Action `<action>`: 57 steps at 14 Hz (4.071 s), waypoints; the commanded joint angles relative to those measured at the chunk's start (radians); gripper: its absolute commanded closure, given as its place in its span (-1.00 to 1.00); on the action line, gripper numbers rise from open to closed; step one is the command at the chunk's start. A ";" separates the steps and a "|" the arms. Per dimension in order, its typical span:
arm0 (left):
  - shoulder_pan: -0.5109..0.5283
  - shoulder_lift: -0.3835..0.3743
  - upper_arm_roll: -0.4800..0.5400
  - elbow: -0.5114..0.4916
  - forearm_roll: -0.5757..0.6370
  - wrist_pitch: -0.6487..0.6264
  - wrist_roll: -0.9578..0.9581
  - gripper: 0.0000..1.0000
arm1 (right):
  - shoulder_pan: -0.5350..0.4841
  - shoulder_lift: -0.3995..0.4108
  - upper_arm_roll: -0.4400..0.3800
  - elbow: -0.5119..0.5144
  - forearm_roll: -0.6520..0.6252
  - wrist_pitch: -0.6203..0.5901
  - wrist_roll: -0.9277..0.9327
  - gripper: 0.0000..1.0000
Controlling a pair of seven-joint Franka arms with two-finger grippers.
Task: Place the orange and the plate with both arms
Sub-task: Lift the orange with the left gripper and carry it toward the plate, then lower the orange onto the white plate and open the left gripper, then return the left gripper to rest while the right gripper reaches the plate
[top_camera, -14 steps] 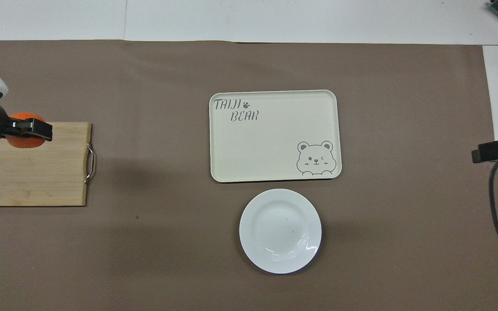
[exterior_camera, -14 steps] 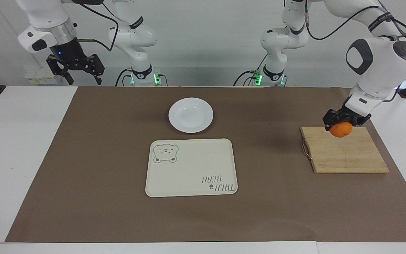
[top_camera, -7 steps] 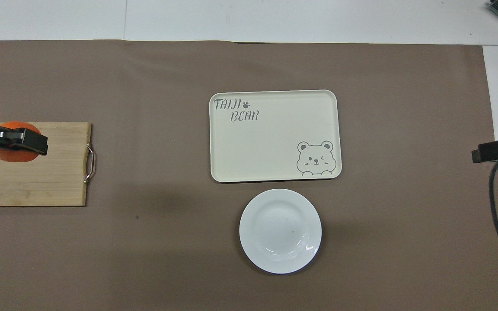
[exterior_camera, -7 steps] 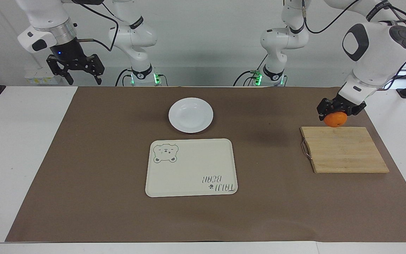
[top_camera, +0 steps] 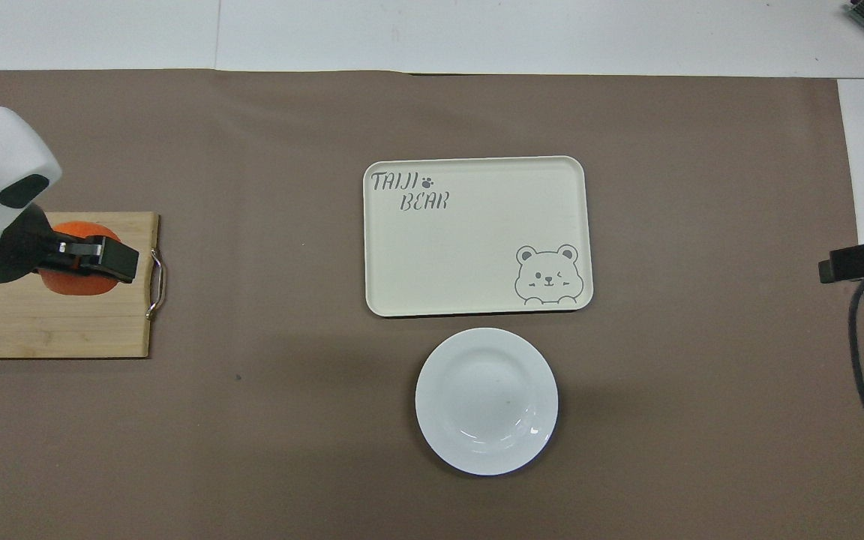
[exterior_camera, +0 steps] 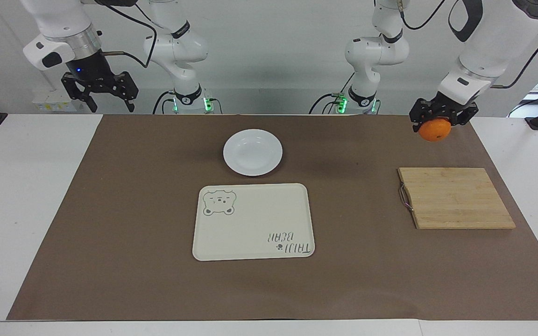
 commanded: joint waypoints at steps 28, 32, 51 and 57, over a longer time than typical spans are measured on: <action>-0.752 0.237 -0.020 -0.371 0.015 0.704 -0.617 1.00 | -0.004 -0.014 0.002 -0.005 -0.006 -0.009 -0.018 -1.00; -0.793 0.321 -0.020 -0.372 0.063 0.787 -0.687 1.00 | -0.004 -0.014 0.002 -0.005 -0.006 -0.009 -0.018 -1.00; -0.479 0.196 -0.018 -0.268 0.064 0.618 -0.593 -1.00 | -0.002 -0.014 0.004 -0.005 -0.006 -0.019 -0.021 -1.00; -0.257 0.153 -0.020 -0.178 0.032 0.483 -0.326 -1.00 | 0.001 -0.021 0.007 -0.039 0.110 -0.022 -0.002 -1.00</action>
